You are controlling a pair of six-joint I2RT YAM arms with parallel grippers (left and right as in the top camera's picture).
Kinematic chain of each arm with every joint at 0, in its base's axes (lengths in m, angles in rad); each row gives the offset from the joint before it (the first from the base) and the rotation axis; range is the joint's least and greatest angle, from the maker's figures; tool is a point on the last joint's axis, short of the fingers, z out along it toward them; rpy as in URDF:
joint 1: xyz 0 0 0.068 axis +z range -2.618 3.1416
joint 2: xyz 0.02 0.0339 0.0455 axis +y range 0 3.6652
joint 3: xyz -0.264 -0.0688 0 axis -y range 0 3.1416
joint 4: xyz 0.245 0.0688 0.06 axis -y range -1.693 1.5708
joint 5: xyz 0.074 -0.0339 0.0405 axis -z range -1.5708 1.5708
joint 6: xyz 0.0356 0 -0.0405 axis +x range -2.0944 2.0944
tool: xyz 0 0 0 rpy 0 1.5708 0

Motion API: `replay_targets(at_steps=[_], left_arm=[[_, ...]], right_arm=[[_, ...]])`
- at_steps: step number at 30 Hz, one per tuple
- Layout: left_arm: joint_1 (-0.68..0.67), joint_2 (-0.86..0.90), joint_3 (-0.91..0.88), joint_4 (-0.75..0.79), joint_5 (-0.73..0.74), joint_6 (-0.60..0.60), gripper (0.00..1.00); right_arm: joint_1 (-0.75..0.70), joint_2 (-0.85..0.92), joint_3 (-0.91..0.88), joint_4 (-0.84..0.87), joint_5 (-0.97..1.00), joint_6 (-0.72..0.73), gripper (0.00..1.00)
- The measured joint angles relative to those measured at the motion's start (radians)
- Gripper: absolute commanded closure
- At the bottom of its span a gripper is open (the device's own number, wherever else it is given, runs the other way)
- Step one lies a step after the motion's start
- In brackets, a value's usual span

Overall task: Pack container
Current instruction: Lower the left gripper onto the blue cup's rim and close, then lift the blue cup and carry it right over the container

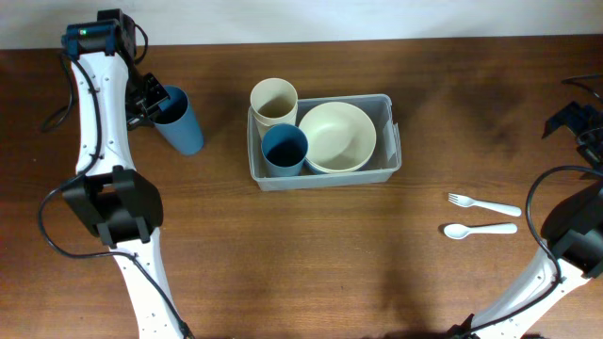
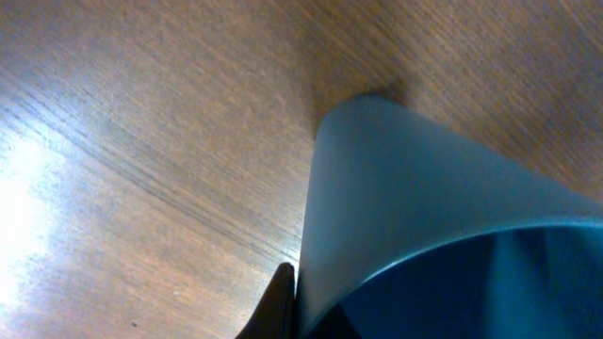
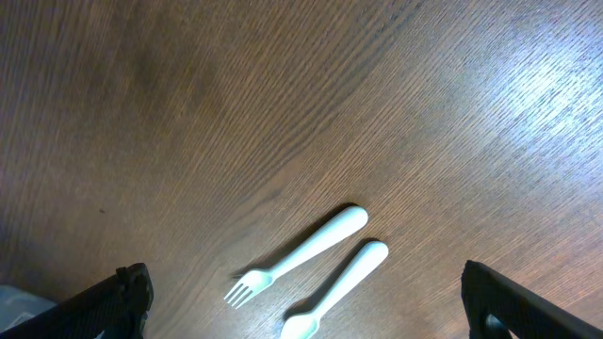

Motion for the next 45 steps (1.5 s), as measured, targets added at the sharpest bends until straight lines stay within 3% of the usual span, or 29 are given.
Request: replay_targets(at_steps=[10,24,34,39,45], left_arm=[[-0.001,-0.045,0.141,-0.018,0.063,0.070,0.98],[-0.051,-0.534,0.153,-0.018,0.107,0.212,0.98],[-0.297,-0.729,0.151,-0.018,0.143,0.261,0.98],[-0.431,-0.720,0.037,-0.019,0.154,0.272,0.98],[-0.500,-0.708,-0.127,-0.018,0.137,0.276,0.98]], right_arm=[[0.000,0.000,0.000,0.000,0.000,0.000,0.01],[0.000,0.000,0.000,0.000,0.000,0.000,0.01],[0.000,0.000,0.000,0.000,0.000,-0.001,0.01],[0.000,0.000,0.000,0.000,0.000,0.000,0.01],[0.000,0.000,0.000,0.000,0.000,0.000,0.01]])
